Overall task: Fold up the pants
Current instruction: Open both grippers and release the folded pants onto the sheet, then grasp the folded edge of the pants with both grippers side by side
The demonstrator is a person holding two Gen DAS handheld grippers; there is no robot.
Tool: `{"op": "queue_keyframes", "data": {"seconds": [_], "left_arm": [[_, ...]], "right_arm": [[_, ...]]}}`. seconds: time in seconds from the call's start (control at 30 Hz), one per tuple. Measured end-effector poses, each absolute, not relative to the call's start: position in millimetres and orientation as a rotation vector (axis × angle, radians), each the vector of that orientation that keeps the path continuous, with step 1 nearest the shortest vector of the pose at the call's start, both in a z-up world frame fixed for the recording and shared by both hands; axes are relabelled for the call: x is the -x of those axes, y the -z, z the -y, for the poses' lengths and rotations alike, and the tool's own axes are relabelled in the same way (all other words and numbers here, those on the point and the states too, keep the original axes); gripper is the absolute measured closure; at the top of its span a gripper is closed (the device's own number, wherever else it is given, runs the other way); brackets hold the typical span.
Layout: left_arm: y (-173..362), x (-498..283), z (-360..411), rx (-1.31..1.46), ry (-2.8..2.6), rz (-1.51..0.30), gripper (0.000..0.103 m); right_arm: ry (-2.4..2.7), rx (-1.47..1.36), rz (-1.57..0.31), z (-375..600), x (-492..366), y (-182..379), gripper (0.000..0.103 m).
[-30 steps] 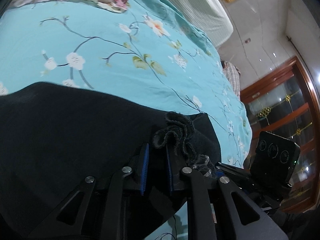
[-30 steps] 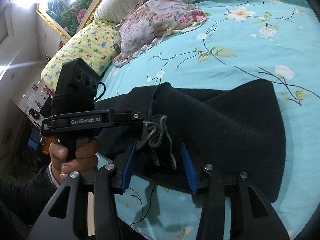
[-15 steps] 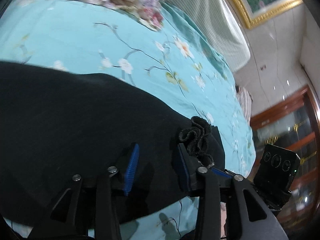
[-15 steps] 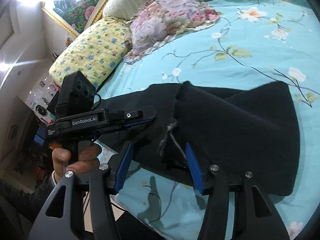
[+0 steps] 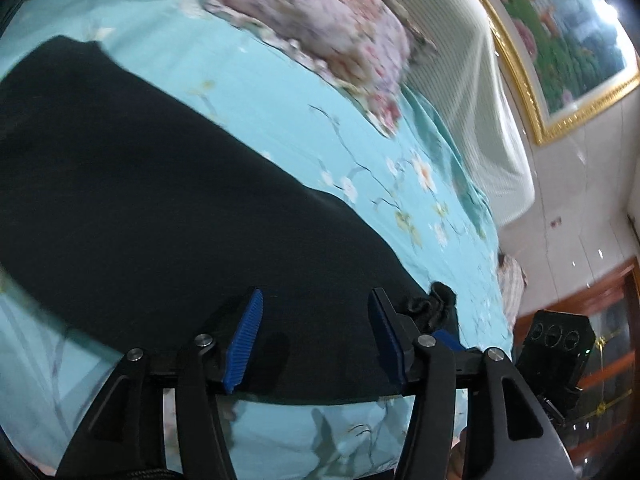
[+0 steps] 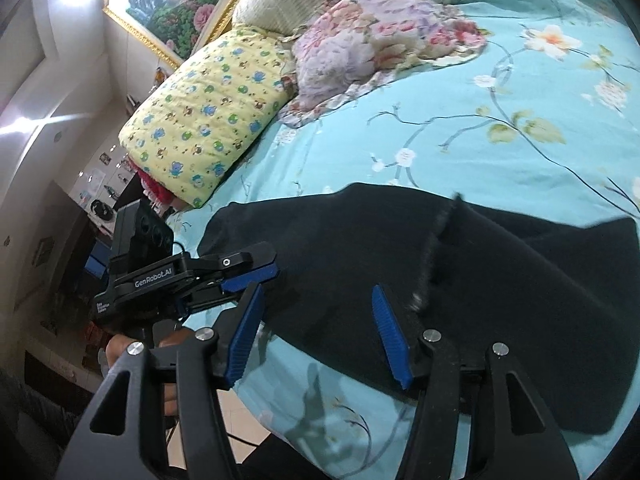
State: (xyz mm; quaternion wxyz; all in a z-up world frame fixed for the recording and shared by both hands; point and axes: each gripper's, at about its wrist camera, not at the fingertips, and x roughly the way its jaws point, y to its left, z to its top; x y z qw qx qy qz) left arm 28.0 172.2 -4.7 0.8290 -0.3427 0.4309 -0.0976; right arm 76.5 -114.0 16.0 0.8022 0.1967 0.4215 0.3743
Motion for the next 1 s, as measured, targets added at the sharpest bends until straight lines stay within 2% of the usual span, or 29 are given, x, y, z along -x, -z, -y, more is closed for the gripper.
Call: {"op": "queue_keyframes", "data": {"seconds": [0.27, 0.57, 1.0], "left_arm": [[0.0, 7.5, -206.7, 0.747, 0.046, -0.873, 0.047], [2.0, 47.5, -255.6, 0.804, -0.107, -0.830, 0.046], [17.9, 50.5, -303.1, 0.893, -0.217, -0.809, 0.044]], "right_arm": [[-0.858, -0.368, -0.907, 79.5, -90.9, -23.1, 0.039], [-0.936, -0.308, -0.917, 37.9, -107.0, -30.5, 0.039], [-1.020, -0.258, -0.941, -12.9, -134.3, -35.8, 0.039]]}}
